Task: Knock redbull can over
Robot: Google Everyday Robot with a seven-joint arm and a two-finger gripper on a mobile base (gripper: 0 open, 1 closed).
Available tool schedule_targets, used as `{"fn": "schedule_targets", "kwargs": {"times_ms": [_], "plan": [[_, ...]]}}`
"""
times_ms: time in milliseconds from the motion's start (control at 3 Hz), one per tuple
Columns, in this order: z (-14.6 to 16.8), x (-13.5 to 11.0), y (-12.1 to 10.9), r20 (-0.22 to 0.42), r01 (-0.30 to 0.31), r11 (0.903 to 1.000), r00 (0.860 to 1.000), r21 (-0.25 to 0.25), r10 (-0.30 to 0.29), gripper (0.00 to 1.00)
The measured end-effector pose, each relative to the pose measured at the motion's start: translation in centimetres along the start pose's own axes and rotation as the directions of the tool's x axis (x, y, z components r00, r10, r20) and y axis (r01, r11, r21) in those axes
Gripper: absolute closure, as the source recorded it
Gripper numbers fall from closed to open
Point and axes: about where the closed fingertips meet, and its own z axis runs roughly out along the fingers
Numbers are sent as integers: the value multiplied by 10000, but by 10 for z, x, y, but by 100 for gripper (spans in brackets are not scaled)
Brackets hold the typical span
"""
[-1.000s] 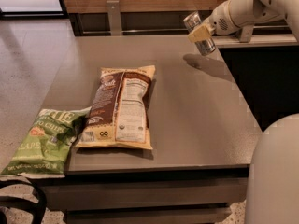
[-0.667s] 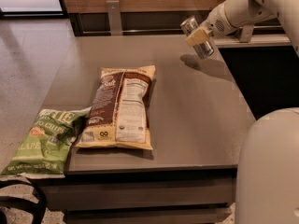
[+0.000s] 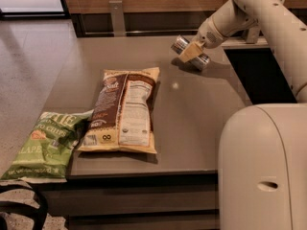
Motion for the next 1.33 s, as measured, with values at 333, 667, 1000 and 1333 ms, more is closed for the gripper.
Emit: {"fn": "schedule_targets", "kwargs": {"times_ms": [333,667,1000,1333], "plan": [[20,0,8,-226,201,9979,9995,-608,-215,100],[33,-1,14,-219,362,9934,9990,-1089,-388,100],[33,-2,14,-217,364,9933,9990,-1094,-390,83],[36,-2,14,-225,361,9929,9990,-1135,-389,60]]}}
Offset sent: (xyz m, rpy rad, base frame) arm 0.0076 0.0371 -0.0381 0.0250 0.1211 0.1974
